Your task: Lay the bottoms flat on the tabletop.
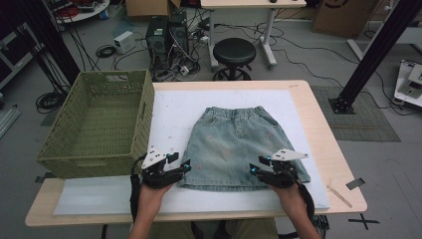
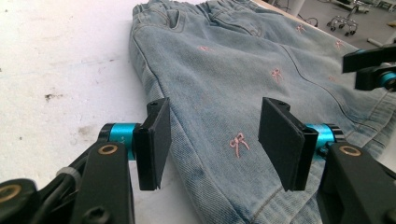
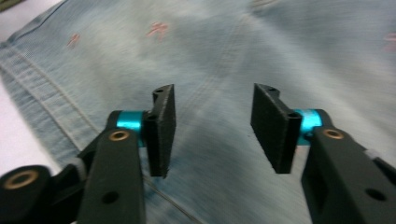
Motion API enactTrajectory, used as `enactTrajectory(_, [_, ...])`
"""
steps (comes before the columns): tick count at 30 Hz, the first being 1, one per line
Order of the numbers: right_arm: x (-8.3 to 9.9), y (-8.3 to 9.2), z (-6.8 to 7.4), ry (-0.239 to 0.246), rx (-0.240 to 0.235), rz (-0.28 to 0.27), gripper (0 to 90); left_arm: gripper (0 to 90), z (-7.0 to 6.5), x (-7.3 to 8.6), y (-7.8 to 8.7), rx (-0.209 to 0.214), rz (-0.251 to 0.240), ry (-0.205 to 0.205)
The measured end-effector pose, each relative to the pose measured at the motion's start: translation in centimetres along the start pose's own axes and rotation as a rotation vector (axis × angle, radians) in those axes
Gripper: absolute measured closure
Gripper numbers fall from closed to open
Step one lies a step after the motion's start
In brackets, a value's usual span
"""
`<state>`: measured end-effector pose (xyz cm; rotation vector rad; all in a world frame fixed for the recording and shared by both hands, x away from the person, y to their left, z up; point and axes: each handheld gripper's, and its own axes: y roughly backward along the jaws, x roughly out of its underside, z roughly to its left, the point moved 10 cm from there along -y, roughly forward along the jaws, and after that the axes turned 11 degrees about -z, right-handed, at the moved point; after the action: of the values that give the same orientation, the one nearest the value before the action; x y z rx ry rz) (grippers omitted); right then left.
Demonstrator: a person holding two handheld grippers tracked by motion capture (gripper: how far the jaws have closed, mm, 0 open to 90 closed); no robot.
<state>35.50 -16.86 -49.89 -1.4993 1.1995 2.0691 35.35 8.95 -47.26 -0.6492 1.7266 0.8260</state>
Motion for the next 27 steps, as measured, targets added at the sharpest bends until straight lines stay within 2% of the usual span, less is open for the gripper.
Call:
enactTrajectory(4, [0.5, -1.6, 1.2, 0.013, -0.019, 0.05, 60.2, 44.1, 0.0, 0.1, 0.1, -0.002, 0.003, -0.001])
enactTrajectory(7, [1.0, -2.5, 1.3, 0.031, 0.0, 0.092, 64.9, 44.1, 0.0, 0.1, 0.1, -0.004, 0.004, 0.0])
enactTrajectory(10, [0.9, -2.7, 1.2, 0.052, 0.022, 0.104, 72.9, 44.2, -0.2, 0.3, 0.0, 0.001, 0.01, -0.002])
enactTrajectory(13, [0.9, -2.7, 1.1, 0.064, 0.022, 0.114, 81.2, 44.2, -0.3, 0.2, -0.1, 0.004, 0.01, -0.004])
enactTrajectory(16, [0.8, -2.7, 1.1, 0.095, 0.03, 0.12, 86.7, 44.1, -0.3, 0.2, -0.2, 0.004, 0.011, -0.002])
enactTrajectory(23, [0.7, -1.7, 2.4, 0.126, -0.034, 0.11, 87.4, 44.1, -0.4, 0.3, -0.2, 0.015, 0.014, 0.0])
enactTrajectory(27, [0.8, -1.1, 2.7, 0.126, -0.052, 0.101, 87.3, 44.1, -0.2, 0.3, -0.1, 0.007, 0.015, 0.004])
